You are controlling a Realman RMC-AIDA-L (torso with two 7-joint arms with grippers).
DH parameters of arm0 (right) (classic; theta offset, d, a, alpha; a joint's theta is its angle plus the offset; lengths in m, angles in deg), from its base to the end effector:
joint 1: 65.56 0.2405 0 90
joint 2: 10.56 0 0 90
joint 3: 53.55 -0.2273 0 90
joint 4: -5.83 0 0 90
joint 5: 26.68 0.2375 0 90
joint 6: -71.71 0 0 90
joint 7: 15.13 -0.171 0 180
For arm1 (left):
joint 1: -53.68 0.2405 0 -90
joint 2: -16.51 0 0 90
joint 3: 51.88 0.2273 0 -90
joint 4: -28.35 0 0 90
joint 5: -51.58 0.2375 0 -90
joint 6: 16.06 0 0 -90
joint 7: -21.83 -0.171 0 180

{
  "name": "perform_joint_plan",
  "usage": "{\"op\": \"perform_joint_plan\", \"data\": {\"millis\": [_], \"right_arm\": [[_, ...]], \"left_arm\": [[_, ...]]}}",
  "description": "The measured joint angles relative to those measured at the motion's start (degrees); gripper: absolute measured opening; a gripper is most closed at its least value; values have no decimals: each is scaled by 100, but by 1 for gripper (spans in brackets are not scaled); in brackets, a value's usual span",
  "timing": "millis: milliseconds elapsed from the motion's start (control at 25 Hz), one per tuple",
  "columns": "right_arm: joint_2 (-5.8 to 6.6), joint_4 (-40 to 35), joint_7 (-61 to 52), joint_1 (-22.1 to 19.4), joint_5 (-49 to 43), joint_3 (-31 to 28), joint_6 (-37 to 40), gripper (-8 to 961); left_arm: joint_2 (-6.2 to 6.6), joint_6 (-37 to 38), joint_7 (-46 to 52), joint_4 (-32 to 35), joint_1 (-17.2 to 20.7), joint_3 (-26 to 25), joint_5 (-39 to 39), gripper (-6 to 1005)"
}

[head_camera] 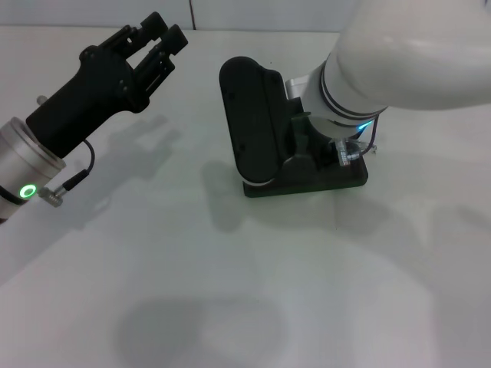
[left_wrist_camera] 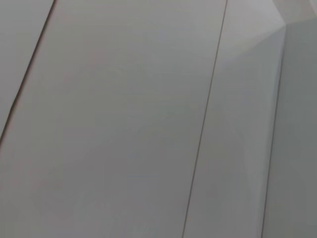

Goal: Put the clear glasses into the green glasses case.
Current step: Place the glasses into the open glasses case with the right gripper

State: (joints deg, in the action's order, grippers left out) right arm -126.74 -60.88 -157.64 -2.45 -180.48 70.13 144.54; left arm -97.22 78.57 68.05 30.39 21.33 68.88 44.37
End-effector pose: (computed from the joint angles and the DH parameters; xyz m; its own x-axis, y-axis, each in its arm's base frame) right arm 0.0407 0.3718 -0.1261 0.6668 0.2281 0.7095 0.4879 -0.8532 -0.1842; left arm -0.2323 0.3401 -0.0045 0.4078 -0.0023 0.9130 0.5720 -0.7788 -0.2575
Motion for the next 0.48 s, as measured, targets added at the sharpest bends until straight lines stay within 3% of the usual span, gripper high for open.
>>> {"op": "perform_joint_plan", "data": {"millis": [480], "right_arm": [[0, 41, -21, -17, 20, 220, -107, 112]], "left_arm": [[-8, 0, 0, 32, -8, 0, 0, 430]]}}
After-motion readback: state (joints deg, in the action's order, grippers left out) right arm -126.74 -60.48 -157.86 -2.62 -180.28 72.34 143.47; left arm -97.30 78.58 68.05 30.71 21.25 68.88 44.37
